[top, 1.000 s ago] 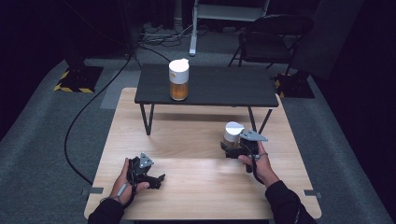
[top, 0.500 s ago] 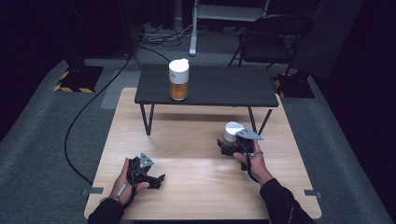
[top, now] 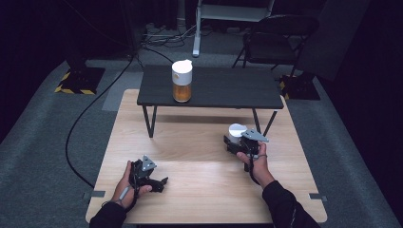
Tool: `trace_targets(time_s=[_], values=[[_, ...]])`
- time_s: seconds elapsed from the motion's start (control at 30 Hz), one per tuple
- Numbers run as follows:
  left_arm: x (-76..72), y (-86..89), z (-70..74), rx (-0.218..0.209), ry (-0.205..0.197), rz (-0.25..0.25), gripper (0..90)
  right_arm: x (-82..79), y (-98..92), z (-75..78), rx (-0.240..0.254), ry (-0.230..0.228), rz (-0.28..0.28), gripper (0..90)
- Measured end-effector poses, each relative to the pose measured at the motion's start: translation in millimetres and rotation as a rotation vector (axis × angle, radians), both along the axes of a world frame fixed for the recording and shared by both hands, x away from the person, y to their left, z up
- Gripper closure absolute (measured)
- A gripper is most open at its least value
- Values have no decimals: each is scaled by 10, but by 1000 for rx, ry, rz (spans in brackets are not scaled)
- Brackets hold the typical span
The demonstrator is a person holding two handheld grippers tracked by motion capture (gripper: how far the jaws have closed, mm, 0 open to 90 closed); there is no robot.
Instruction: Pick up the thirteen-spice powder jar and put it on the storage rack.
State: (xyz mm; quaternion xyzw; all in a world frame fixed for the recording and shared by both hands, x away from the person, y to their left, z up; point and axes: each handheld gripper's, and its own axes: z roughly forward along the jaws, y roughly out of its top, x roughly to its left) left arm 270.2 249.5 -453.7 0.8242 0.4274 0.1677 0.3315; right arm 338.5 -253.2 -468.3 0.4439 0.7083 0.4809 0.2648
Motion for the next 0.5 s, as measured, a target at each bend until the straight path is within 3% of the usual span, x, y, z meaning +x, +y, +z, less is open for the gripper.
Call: trace_targets(time_s=[0.5], values=[[0,0,0,0,0,0,4,-20,-29,-5,-5,-20,15,296]])
